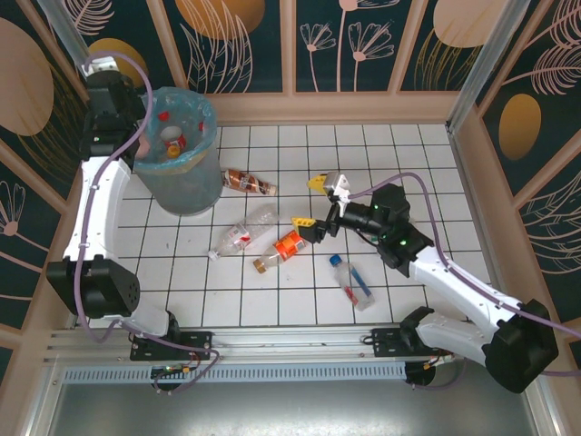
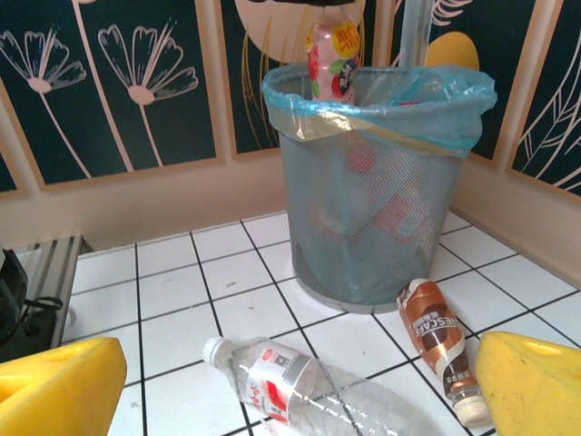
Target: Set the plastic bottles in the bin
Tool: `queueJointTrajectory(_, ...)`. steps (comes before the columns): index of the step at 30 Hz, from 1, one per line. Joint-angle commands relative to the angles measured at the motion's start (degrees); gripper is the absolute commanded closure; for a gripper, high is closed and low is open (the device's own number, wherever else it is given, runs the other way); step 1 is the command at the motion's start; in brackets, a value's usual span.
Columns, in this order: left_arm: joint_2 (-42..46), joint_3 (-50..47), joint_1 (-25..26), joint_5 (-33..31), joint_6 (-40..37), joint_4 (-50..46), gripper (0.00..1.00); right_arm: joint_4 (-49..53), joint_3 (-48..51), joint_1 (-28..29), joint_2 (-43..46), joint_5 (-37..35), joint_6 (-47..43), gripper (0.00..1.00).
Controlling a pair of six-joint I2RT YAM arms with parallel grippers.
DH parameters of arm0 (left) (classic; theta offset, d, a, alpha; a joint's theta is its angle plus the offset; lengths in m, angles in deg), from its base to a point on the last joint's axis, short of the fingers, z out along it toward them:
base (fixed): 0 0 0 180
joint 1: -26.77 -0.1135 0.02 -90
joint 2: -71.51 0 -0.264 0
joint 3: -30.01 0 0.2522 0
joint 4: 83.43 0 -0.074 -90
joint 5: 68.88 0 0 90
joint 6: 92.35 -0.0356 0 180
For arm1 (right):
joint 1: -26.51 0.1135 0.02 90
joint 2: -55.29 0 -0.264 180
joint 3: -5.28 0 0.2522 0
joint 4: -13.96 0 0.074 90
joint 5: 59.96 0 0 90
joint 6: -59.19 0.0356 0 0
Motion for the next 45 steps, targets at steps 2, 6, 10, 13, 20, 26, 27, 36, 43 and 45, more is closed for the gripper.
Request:
queueJointTrajectory(2, -0.3, -5.8, -0.4, 5.3, -0.3, 5.2, 1.00, 2.5, -2.8, 1.9, -1.7, -1.7, -3.0, 0.01)
queueJointTrajectory(6, -1.6, -8.7, -0.4, 5.4, -1.1, 5.9, 1.00, 4.7, -4.1, 3.8, -3.3, -3.4, -5.0, 0.01)
queueJointTrajectory(10, -1.7, -12.4, -0.4, 5.6, -1.8, 8.1, 1.00, 4.8, -4.1, 5.1, -4.1, -5.1, -6.0, 0.01)
queueJointTrajectory(13, -1.7, -13.7, -0.4, 8.1, -1.4, 9.2, 1.00, 4.5, -4.1, 5.4, -4.5, -5.7, -6.2, 0.01)
queueJointTrajectory(20, -1.4, -8.0, -0.4, 15.6, 1.5, 6.4, 1.00, 4.4, -4.2, 5.5, -4.8, -6.7, -6.4, 0.01)
queueJointTrajectory(26, 0.9, -4.2, -0.4, 20.5, 3.9, 5.2, 1.00, 4.4, -4.2, 5.5, -5.1, -7.2, -6.8, 0.01)
queueJointTrajectory(27, 1.2, -4.3, -0.4, 20.1, 3.7, 5.1, 1.00, 4.4, -4.2, 5.5, -5.3, -7.2, -6.8, 0.01)
queueJointTrajectory(36, -2.2, -6.5, -0.4, 10.2, -0.6, 5.2, 1.00, 5.6, -4.4, 5.6, -4.7, -7.2, -6.9, 0.01)
queueJointTrajectory(43, -7.1, -5.7, -0.5, 8.4, -1.1, 4.2, 1.00, 6.9, -3.6, 5.6, -3.0, -8.4, -7.4, 0.01)
queueJointTrajectory(45, -7.9, -6.1, -0.5, 8.5, -0.8, 4.1, 1.00, 7.4, -3.5, 5.6, -2.6, -8.5, -7.6, 0.01)
